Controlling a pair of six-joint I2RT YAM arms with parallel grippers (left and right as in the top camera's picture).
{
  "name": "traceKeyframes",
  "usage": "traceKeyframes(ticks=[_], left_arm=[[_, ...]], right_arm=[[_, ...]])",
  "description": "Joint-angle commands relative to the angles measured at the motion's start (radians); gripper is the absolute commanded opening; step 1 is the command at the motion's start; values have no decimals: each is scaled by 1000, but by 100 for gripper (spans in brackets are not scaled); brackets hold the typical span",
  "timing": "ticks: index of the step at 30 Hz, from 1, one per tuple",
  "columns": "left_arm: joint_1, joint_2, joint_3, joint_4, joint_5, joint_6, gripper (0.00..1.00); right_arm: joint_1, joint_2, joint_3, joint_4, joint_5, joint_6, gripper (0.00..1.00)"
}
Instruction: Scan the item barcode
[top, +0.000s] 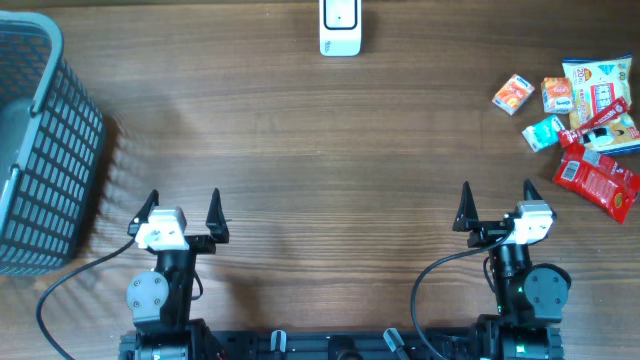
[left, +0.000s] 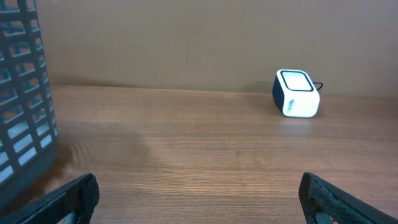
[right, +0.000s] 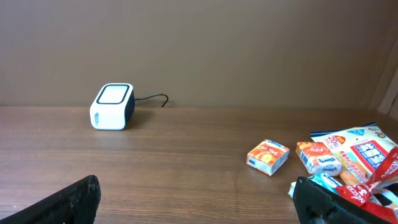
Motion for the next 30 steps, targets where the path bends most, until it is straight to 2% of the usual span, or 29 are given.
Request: traceKeyframes(ticks=[1,14,30], left_arm=[[-6,-10,-4,-13,-48,52,100],[-6,-10,-4,-15,-106,79,100],[-5,-10,-4,-12,-95,78,100]], right_arm=[[-5,-15,-9,2,7,8,100],[-5,-15,-9,2,7,8,100],[-5,-15,-9,2,7,8,100]])
